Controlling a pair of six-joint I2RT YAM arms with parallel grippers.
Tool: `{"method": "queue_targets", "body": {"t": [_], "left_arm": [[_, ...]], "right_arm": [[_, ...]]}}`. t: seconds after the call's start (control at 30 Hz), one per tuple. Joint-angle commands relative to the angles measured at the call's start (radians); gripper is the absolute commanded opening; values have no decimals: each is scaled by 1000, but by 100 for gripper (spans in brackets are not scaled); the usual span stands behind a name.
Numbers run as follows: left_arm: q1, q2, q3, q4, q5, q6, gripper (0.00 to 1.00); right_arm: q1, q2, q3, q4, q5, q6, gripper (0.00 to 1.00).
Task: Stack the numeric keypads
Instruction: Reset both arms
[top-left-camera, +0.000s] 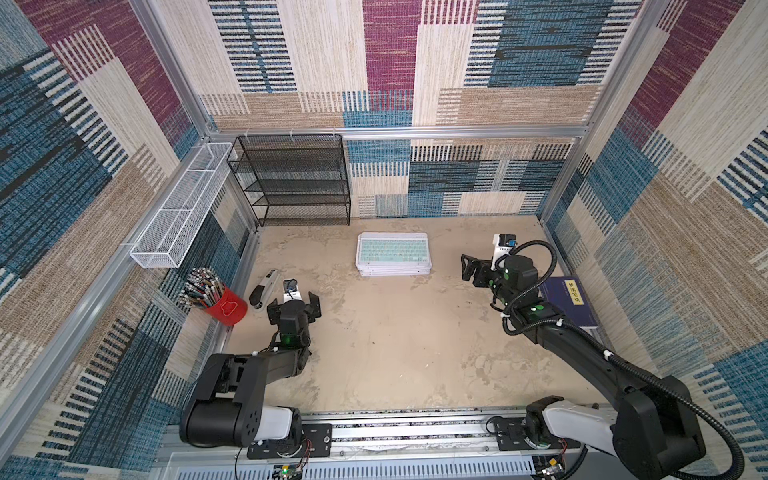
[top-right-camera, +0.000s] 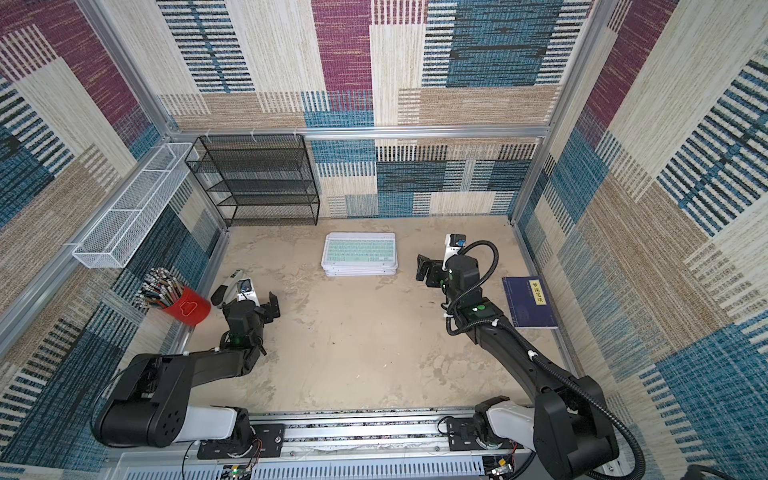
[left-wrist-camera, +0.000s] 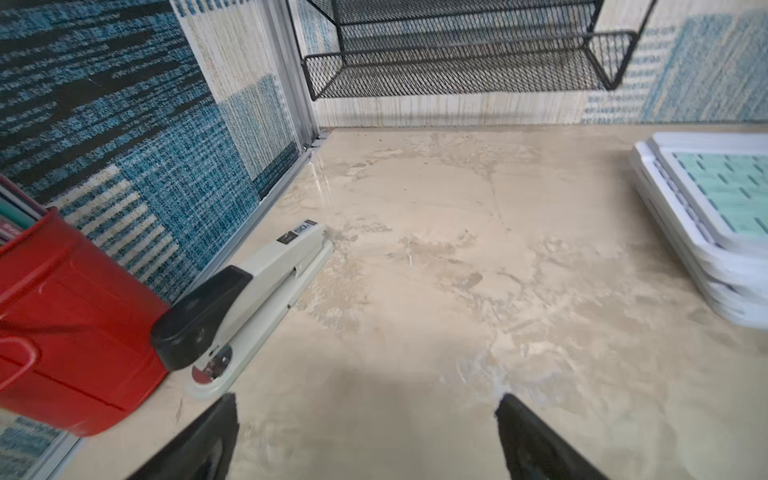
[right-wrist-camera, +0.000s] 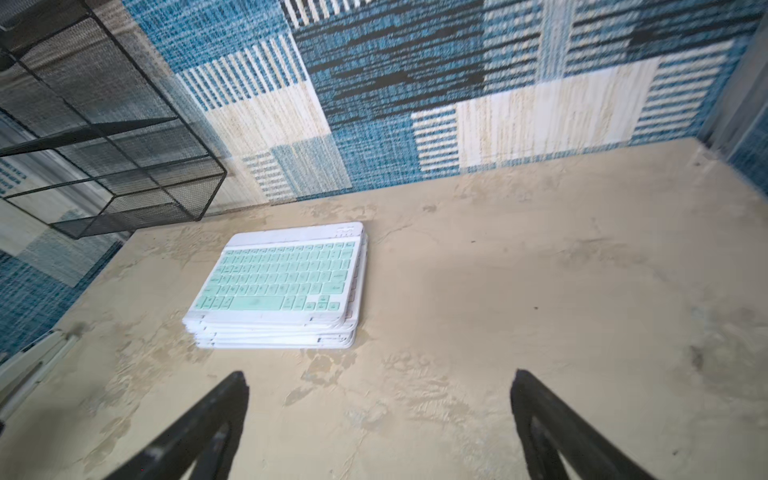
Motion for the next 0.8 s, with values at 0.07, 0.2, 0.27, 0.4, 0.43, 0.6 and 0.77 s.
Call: {"method": "queue_targets", "body": {"t": [0.07,0.2,0.27,0.4,0.43,0.6,0.77], "left_arm": [[58,51,-17,169,142,-35,100],[71,72,23,131,155,-38,100],[71,58,30,90,158,-43,100],[71,66,69,31,166,-39,100],[71,71,86,6,170,-35,100],[69,79,132,-66,176,-30,100],[70,79,134,-66,176,-30,100]], "right_arm": [[-33,-8,-108,230,251,-197,99],[-144,84,-208,445,229,-219,99],[-202,148,-278,599,212,-205,99],[-264,331,-441,1044,95,-233,99],[-265,321,-448,1020,65,-244,99],[-284,355,-498,1147,-56,-264,99],[-300,363,-501,1155,-77,-260,99]]}}
